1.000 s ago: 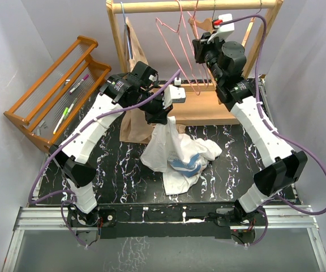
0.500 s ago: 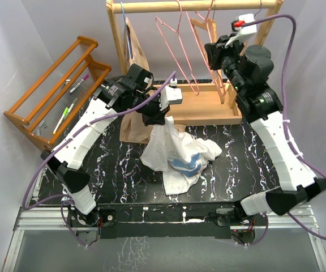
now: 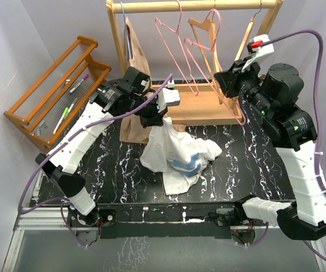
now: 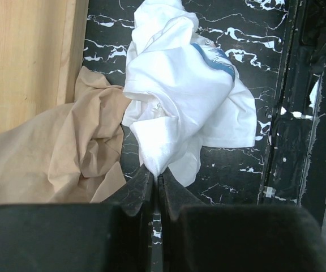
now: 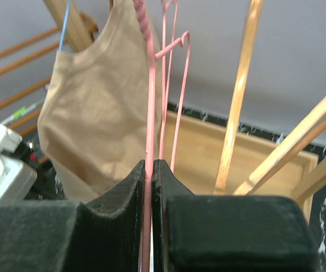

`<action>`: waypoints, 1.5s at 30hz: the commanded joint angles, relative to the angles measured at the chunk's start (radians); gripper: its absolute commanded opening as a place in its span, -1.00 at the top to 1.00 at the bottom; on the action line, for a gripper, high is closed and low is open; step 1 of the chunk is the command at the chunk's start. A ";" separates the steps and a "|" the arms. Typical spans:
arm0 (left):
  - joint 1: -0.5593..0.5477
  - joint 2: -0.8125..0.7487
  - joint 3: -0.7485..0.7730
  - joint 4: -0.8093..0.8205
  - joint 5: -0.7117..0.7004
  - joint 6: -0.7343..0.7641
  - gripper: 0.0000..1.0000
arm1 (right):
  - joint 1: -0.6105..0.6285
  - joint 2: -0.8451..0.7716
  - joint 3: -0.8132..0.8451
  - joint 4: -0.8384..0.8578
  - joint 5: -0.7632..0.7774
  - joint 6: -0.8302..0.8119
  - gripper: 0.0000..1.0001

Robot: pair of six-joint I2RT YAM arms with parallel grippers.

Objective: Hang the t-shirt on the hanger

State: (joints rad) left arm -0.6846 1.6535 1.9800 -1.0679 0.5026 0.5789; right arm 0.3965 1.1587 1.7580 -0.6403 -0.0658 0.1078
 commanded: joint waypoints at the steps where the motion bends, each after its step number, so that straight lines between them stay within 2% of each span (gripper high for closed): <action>1: 0.000 -0.080 -0.035 0.039 -0.016 -0.004 1.00 | -0.002 0.014 0.072 -0.212 -0.093 -0.003 0.84; 6: 0.000 -0.144 -0.128 0.061 -0.053 0.039 1.00 | -0.003 -0.010 0.094 -0.316 -0.118 -0.003 0.84; 12: 0.003 -0.279 -0.339 0.115 -0.094 0.072 1.00 | -0.003 0.012 0.148 -0.473 -0.179 0.000 0.84; 20: 0.008 -0.374 -0.447 0.133 -0.161 0.107 1.00 | -0.002 0.053 0.136 -0.643 -0.283 -0.032 0.84; 27: 0.008 -0.448 -0.578 0.177 -0.220 0.177 1.00 | -0.002 0.035 0.080 -0.654 -0.460 -0.067 0.84; 32: 0.010 -0.516 -0.697 0.240 -0.258 0.219 1.00 | 0.001 0.009 0.037 -0.642 -0.511 -0.086 0.84; 45: 0.038 -0.509 -0.725 0.260 -0.238 0.233 1.00 | 0.001 -0.085 -0.098 -0.554 -0.653 -0.234 0.84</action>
State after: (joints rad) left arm -0.6621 1.1614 1.2598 -0.8265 0.2478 0.8028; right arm 0.3973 1.1229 1.7012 -1.2930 -0.6491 -0.0536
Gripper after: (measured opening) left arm 0.014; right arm 0.088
